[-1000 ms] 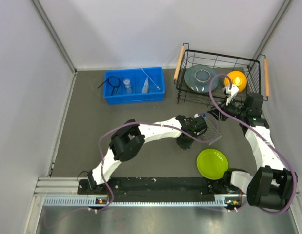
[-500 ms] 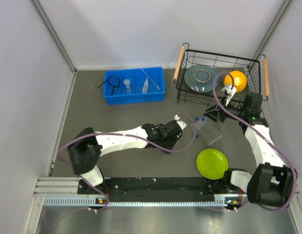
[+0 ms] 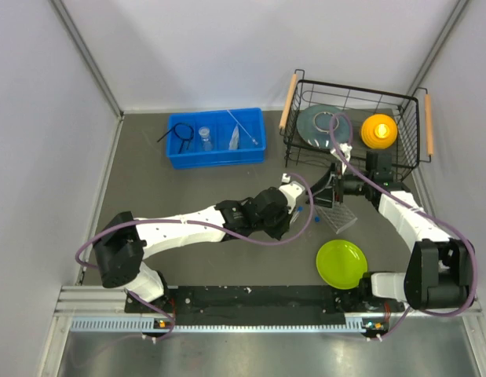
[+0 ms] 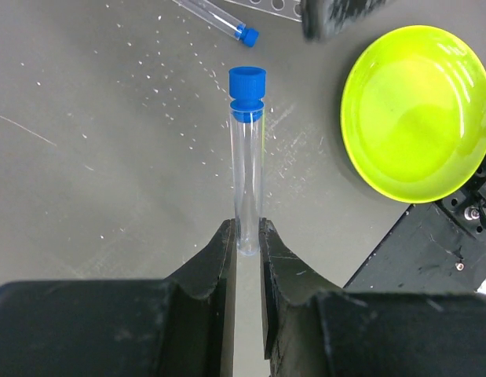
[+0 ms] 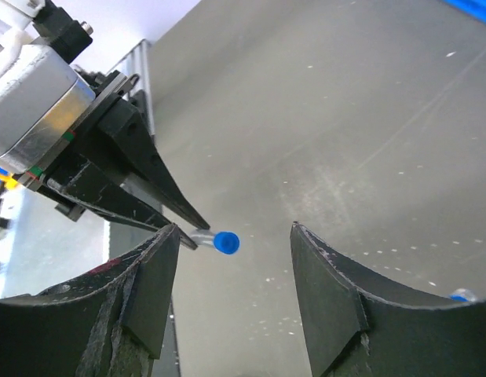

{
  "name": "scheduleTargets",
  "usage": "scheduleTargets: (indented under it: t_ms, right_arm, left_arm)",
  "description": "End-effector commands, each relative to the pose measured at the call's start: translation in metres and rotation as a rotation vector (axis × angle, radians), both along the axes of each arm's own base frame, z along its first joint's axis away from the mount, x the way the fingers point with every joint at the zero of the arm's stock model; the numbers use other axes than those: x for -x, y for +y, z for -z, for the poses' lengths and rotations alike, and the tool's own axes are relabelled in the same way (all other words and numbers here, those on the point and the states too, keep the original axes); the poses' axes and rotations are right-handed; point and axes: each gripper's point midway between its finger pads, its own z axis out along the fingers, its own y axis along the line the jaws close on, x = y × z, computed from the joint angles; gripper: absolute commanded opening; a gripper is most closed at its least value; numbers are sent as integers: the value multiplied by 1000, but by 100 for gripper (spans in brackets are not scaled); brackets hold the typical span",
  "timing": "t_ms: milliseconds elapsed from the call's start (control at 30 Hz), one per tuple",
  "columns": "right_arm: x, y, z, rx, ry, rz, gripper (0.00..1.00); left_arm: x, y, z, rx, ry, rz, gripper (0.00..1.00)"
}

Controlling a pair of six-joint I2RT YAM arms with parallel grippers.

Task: Organize the chemistry lab equipment

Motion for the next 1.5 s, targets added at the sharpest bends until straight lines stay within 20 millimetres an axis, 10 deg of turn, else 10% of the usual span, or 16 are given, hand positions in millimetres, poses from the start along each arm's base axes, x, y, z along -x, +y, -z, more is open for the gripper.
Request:
scheduleTargets:
  t_ms: [0, 667, 1467]
  right_arm:
    - [5, 16, -16, -67, 13, -110, 59]
    - [16, 41, -5, -56, 134, -186, 38]
    - [18, 46, -7, -79, 177, -225, 35]
  left_arm:
    - [-12, -14, -43, 111, -91, 11, 3]
    - [-31, 0, -60, 92, -190, -76, 3]
    - [-23, -9, -60, 89, -181, 6, 3]
